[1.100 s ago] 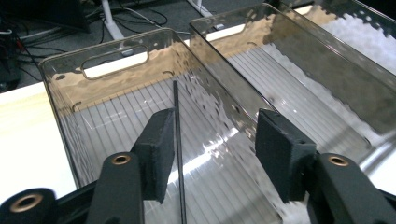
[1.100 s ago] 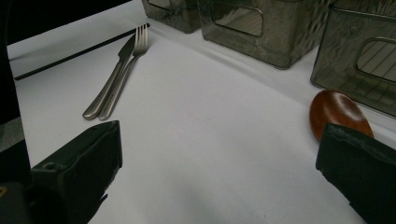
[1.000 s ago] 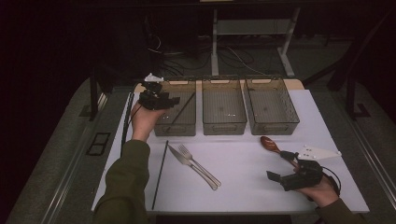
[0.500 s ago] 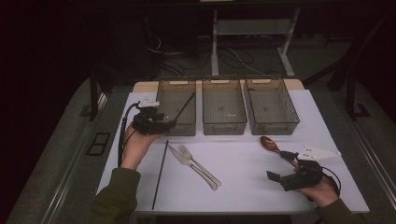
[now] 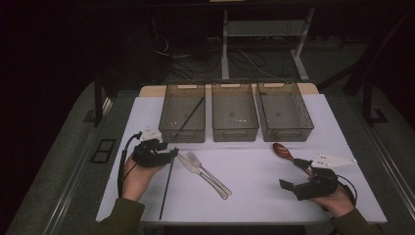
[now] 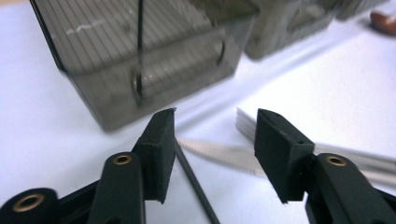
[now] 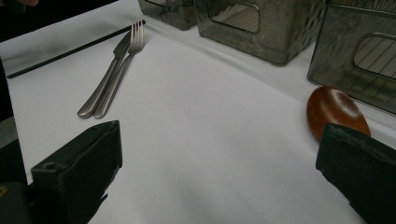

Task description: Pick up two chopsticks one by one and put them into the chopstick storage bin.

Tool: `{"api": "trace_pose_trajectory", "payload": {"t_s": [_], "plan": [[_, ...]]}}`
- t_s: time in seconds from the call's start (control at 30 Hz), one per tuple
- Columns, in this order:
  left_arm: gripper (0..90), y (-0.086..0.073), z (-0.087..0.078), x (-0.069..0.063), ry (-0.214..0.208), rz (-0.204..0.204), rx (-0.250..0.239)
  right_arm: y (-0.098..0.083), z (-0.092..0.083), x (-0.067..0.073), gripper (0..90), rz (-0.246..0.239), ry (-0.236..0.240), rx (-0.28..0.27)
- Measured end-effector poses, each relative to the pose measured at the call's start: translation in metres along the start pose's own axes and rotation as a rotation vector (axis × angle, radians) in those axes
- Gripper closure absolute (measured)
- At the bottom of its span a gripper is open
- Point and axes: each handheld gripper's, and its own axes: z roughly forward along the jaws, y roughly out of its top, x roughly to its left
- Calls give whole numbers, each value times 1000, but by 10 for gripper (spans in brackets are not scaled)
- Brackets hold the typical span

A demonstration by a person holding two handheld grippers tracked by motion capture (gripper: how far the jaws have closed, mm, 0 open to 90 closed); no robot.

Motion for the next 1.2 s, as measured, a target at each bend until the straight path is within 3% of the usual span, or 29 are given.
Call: {"api": "trace_pose_trajectory", "payload": {"t_s": [0.33, 0.5, 0.6, 0.8, 1.2], "plan": [[612, -33, -3, -5, -15, -19, 56, 0, 0, 0, 7, -5, -1, 0], [644, -41, -4, -6, -21, -24, 72, 0, 0, 1, 7, -9, -3, 2], [662, -41, -4, -4, -19, -38, 58, 0, 0, 1, 7, -9, -2, 1], [683, -41, 4, -1, -22, -48, 82, 0, 0, 1, 7, -11, -2, 1], [713, -16, 39, 6, 33, -38, 92, 0, 1, 1, 7, -10, -2, 3]]}}
